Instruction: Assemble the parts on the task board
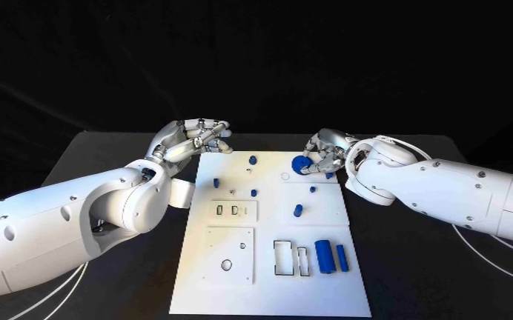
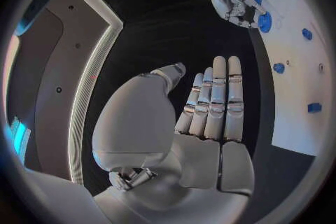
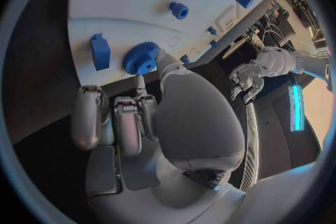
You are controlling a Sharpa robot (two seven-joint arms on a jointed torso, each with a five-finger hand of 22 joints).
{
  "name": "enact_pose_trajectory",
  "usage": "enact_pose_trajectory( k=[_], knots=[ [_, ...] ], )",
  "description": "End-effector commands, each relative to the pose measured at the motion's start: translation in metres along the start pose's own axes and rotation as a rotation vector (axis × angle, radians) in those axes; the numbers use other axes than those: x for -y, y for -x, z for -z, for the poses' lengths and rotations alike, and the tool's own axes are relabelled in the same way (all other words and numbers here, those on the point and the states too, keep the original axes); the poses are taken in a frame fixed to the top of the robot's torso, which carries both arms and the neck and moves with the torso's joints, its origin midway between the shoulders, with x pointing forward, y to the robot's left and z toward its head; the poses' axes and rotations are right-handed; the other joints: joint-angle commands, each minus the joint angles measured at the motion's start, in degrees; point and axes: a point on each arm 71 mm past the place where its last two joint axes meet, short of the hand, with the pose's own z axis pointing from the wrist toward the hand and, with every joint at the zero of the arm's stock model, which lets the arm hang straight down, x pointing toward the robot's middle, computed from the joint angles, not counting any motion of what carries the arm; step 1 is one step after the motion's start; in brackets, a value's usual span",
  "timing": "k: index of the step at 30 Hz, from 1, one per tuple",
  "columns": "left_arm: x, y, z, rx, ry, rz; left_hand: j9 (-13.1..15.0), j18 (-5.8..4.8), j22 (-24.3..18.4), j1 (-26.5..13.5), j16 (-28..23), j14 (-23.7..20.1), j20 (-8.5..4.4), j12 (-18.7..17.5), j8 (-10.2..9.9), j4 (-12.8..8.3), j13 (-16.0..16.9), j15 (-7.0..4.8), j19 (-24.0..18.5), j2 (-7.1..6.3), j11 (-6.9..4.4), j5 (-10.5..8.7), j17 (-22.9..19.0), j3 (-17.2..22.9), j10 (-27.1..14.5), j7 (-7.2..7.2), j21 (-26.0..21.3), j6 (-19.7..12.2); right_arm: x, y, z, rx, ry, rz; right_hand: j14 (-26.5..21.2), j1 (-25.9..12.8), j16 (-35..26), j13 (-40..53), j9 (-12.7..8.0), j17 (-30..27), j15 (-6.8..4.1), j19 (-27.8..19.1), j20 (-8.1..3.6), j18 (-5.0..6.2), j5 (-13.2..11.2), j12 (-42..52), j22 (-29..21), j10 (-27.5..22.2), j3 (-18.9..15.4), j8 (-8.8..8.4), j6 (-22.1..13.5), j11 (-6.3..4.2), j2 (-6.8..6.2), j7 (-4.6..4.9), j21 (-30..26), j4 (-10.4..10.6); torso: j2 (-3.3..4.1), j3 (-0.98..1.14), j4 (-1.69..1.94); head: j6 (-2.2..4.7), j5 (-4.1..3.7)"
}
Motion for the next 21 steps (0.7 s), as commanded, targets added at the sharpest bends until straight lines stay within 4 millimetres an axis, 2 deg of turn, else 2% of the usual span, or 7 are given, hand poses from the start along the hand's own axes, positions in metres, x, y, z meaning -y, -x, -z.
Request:
enact_pose_trajectory(
  k=[1, 12, 18, 21],
  knots=[
    [0.0015, -0.0025, -0.0001, -0.023, -0.013, 0.015, 0.10, 0.10, 0.02, -0.58, 0.35, -0.44, -0.06, -0.35, -0.33, 0.42, 0.10, 0.15, -0.32, 0.12, 0.25, 0.17, 0.12, -0.01, -0.04, 0.01, 0.20, -0.31, 0.0009, -0.0001, -0.0010, 0.016, -0.025, -0.007, 5.21, 0.23, 0.30, 8.34, 0.10, 11.24, 0.53, 0.32, 0.04, -1.11, 0.09, 0.38, 0.14, 1.78, 0.03, 0.35, 0.03, 0.02, 0.29, -0.14, 0.36, 0.39, 0.01, 0.01, -0.12, -0.15, 0.22],
    [0.0017, -0.0021, 0.0001, -0.022, -0.013, 0.014, 0.11, 0.11, 0.02, -0.58, 0.36, -0.45, -0.05, -0.35, -0.34, 0.43, 0.10, 0.15, -0.32, 0.15, 0.25, 0.18, 0.14, 0.01, -0.05, 0.01, 0.21, -0.31, -0.0004, -0.0026, -0.0038, 0.010, -0.025, 0.003, 5.24, 1.08, 0.40, 8.63, 0.07, 11.45, 0.50, 0.41, 0.03, -1.16, 0.13, 0.61, 0.51, 1.92, 0.90, 0.66, 0.34, -0.02, 0.83, -0.17, 0.60, 0.37, -0.02, 0.04, 0.02, -0.48, 0.27],
    [0.0017, -0.0018, 0.0002, -0.022, -0.012, 0.014, 0.13, 0.12, 0.02, -0.53, 0.39, -0.48, -0.04, -0.36, -0.35, 0.43, 0.11, 0.14, -0.34, 0.25, 0.24, 0.22, 0.22, 0.08, -0.07, 0.00, 0.22, -0.32, -0.0005, -0.0031, -0.0047, 0.010, -0.023, 0.019, 5.25, 1.50, 0.43, 8.64, 0.01, 11.50, 0.51, 0.40, 0.03, -1.17, 0.12, 0.60, 0.59, 1.89, 1.21, 0.70, 0.34, -0.02, 0.73, -0.17, 0.64, 0.20, -0.01, 0.04, -0.07, -0.56, 0.34],
    [0.0017, -0.0017, 0.0003, -0.022, -0.011, 0.014, 0.13, 0.12, 0.02, -0.53, 0.39, -0.48, -0.04, -0.36, -0.35, 0.43, 0.11, 0.14, -0.34, 0.25, 0.24, 0.22, 0.22, 0.08, -0.07, 0.00, 0.22, -0.32, -0.0012, -0.0036, -0.0048, 0.012, -0.016, 0.036, 5.26, 2.41, 0.49, 8.78, -0.12, 11.63, 0.51, 0.42, 0.04, -1.20, 0.18, 0.68, 0.85, 1.93, 2.43, 0.85, 0.63, -0.02, 1.01, -0.16, 0.78, -0.09, -0.04, 0.02, -0.08, -0.65, 0.36]
  ],
)
